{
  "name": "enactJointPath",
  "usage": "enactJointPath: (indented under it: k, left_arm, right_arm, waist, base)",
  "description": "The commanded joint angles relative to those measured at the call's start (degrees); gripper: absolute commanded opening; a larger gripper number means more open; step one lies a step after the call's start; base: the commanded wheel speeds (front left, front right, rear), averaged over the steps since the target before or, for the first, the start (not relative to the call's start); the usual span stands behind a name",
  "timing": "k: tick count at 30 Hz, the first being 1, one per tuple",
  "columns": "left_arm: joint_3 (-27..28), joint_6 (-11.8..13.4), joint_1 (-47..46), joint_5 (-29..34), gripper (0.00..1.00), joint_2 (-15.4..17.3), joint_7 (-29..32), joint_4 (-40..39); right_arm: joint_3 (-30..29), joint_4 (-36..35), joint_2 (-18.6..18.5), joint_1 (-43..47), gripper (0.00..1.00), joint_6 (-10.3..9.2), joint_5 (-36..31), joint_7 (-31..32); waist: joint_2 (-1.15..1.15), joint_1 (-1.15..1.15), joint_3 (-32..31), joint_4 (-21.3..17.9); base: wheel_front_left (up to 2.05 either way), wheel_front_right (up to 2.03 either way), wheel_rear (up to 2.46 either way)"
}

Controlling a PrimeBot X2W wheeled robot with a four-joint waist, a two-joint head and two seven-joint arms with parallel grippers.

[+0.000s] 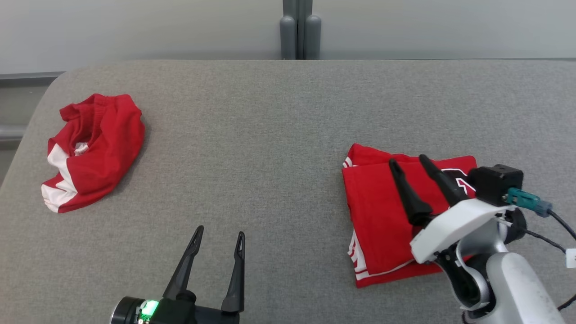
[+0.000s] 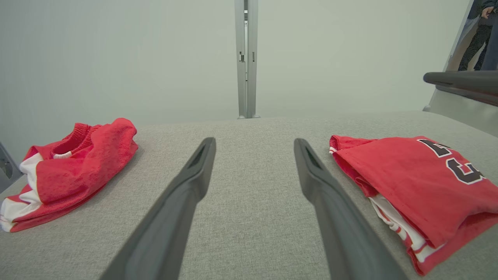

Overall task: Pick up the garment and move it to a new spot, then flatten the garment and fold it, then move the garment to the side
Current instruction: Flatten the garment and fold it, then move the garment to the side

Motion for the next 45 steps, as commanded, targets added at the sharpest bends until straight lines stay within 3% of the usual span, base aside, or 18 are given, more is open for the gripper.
enactJointPath:
  k: [1, 6, 12, 15, 20, 30, 45]
  left_arm:
    - [0.3, 0.2, 0.6, -0.2, 1.0, 0.1, 0.0, -0.2]
    - [1.4, 0.3, 1.2, 0.1, 1.0, 0.1, 0.0, -0.5]
    - [3.7, 1.3, 2.8, -2.7, 1.0, 0.1, 0.0, -1.3]
    - [4.8, 1.9, 4.3, -4.4, 1.0, 0.1, 0.0, -1.5]
    - [7.0, 2.6, 6.3, -7.4, 1.0, 0.1, 0.0, -1.7]
    - [9.2, 1.9, 8.0, -4.9, 1.0, 0.1, 0.0, -2.9]
    - [9.7, 2.2, 11.3, -4.1, 1.0, 0.1, 0.0, -2.9]
  right_arm:
    - [-0.8, -0.4, -2.2, 0.1, 1.0, -0.07, -0.9, -1.4]
    - [-3.4, 0.9, -6.8, 2.5, 1.0, -0.05, -0.5, -6.1]
    - [-1.9, 4.6, -12.6, 6.8, 1.0, -0.04, -1.5, -16.1]
    - [-1.0, 8.0, -12.3, 8.6, 1.0, -0.04, -0.1, -22.4]
    - [1.0, 11.5, -11.2, 8.8, 1.0, -0.04, -0.9, -26.5]
    - [-0.4, 5.8, -8.0, 11.7, 1.0, -0.05, -11.1, -26.9]
    - [1.2, 7.6, -6.0, 14.3, 1.0, -0.06, -11.6, -26.9]
  waist:
    - [0.0, 0.0, -0.8, -1.4]
    - [0.0, 0.0, -1.8, -3.8]
    - [0.0, 0.0, -3.7, -6.7]
    - [0.0, 0.0, -5.0, -8.3]
    - [0.0, 0.0, -6.8, -10.0]
    - [0.0, 0.0, -9.1, -10.6]
    - [0.0, 0.0, -10.7, -11.0]
  base:
    - [0.0, 0.0, 0.0]
    - [0.0, 0.0, 0.0]
    - [0.0, 0.0, 0.0]
    - [0.0, 0.0, 0.0]
    - [0.0, 0.0, 0.0]
    - [0.0, 0.0, 0.0]
    - [0.0, 0.0, 0.0]
